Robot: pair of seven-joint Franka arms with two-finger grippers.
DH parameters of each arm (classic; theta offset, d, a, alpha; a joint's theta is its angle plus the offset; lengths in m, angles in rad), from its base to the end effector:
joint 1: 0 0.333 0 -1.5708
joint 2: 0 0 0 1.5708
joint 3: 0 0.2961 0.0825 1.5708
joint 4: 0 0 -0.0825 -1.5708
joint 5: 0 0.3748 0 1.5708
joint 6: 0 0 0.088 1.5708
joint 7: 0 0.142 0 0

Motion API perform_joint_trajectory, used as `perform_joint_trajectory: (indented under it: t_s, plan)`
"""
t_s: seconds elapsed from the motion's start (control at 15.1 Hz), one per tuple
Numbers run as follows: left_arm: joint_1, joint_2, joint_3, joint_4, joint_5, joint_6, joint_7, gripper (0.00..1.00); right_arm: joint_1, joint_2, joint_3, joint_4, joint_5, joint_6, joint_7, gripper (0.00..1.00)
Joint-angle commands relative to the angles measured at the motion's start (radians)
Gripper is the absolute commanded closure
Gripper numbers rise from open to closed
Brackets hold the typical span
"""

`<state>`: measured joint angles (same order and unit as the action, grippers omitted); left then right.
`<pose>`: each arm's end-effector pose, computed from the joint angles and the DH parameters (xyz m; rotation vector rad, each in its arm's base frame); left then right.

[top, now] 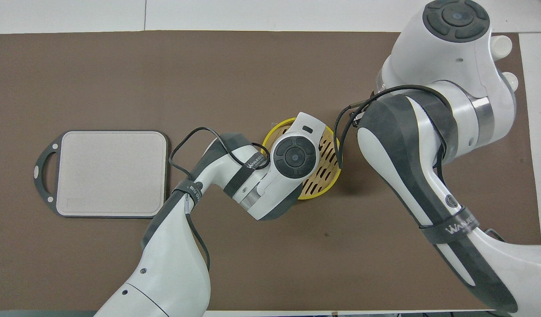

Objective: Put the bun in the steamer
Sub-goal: 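Lower the bun into the open steamer with the left gripper and release, then withdraw the left gripper while the right gripper brings the lid back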

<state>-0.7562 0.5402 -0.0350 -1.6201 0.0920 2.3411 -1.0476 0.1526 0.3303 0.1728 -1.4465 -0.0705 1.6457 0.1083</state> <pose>0.4914 -0.4882 0.2811 3.0056 0.3091 0.2318 0.5999 0.1799 0.4406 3.0767 0.3416 -0.1865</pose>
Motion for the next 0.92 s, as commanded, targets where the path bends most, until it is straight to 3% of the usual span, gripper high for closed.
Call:
perform_joint_trajectory:
  t_s: [0.0,0.26,0.66,0.86]
  plan:
    - [-0.020,-0.008,0.020,-0.004,0.021,0.000,-0.025,0.01,-0.013,-0.028,0.007,-0.023,0.009,-0.004,-0.024,0.98]
    - [-0.008,-0.035,0.018,-0.004,0.020,-0.035,-0.017,0.00,-0.013,-0.028,0.007,-0.023,0.009,-0.004,-0.024,0.97]
    - [0.128,-0.261,0.014,-0.047,0.009,-0.251,0.069,0.00,-0.005,-0.028,0.008,-0.023,0.011,0.006,-0.016,0.97]
    - [0.227,-0.322,0.015,-0.049,0.009,-0.339,0.161,0.00,0.007,-0.025,0.008,-0.025,0.035,0.066,0.008,0.97]
